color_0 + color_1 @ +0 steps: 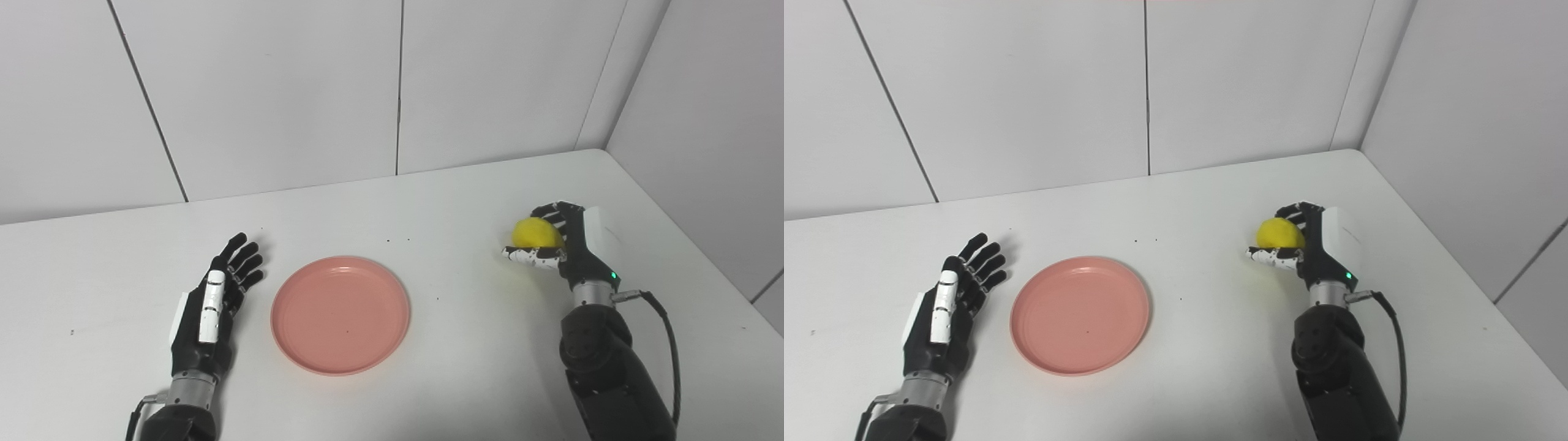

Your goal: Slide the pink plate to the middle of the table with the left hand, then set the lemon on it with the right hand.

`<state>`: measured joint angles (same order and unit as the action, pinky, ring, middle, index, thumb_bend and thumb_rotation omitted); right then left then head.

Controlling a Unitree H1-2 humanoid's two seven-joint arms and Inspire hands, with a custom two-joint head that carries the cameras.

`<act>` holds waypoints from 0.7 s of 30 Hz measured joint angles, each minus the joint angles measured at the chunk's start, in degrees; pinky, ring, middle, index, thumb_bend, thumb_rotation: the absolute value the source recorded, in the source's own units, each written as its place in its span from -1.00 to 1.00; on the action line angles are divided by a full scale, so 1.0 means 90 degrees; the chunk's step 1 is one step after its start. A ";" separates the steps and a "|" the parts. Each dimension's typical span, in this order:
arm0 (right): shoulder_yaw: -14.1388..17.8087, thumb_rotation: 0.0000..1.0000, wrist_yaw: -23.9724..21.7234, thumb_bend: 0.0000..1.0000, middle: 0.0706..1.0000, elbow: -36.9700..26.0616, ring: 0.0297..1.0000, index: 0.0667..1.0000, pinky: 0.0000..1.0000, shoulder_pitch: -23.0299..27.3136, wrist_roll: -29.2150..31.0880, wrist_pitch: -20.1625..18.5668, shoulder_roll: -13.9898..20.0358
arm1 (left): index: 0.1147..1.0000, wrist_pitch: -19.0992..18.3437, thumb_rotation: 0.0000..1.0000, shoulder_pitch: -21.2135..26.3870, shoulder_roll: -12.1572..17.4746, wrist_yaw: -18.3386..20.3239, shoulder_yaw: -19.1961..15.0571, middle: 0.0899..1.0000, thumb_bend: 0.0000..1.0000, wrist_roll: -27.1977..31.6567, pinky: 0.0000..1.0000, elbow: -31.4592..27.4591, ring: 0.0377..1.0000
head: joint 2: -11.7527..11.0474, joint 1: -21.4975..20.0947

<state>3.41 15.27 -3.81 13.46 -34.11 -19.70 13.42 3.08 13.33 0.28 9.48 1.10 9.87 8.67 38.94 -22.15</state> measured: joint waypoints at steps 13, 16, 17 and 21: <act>-0.0737 -1.00 -0.0221 0.02 -0.10 -0.1169 -0.26 0.03 -0.31 -0.0040 0.0288 0.0556 -0.0496 | 0.65 -0.0033 0.97 -0.0217 -0.0180 -0.0235 0.0154 0.71 0.00 -0.0334 0.71 -0.0263 0.71 | -0.0019 0.0497; -0.1002 -1.00 -0.0365 0.02 -0.11 -0.1218 -0.24 0.02 -0.29 -0.0040 0.0284 0.0794 -0.0557 | 0.68 -0.0042 1.00 -0.0284 -0.0185 -0.0248 0.0219 0.72 0.02 -0.0460 0.72 -0.0356 0.72 | -0.0058 0.0663; -0.1064 -1.00 -0.0382 0.03 -0.11 -0.1220 -0.23 0.01 -0.26 -0.0039 0.0266 0.0802 -0.0571 | 0.69 -0.0057 1.00 -0.0311 -0.0186 -0.0258 0.0251 0.72 0.01 -0.0513 0.72 -0.0415 0.72 | -0.0059 0.0664; -0.1341 -1.00 -0.0519 0.03 -0.08 -0.1202 -0.21 -0.02 -0.23 -0.0040 0.0260 0.0917 -0.0665 | 0.69 -0.0115 1.00 -0.0370 -0.0198 -0.0323 0.0310 0.72 0.02 -0.0627 0.74 -0.0476 0.72 | -0.0137 0.0820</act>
<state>-8.67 10.60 -14.63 13.10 -31.77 -11.44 7.44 2.04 10.00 -1.50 6.57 3.89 4.22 4.39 37.71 -14.77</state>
